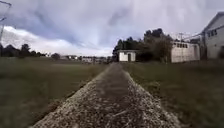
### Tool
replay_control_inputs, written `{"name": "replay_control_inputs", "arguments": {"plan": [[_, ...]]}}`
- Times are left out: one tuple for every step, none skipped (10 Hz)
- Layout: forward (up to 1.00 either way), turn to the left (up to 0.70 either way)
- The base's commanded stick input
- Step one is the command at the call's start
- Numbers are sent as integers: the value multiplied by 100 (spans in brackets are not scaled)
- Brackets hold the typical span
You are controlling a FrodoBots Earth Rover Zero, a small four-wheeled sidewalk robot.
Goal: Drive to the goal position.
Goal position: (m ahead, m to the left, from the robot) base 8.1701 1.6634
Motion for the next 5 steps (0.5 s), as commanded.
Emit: {"name": "replay_control_inputs", "arguments": {"plan": [[100, 0], [100, 0], [100, 0], [100, 0], [100, 0]]}}
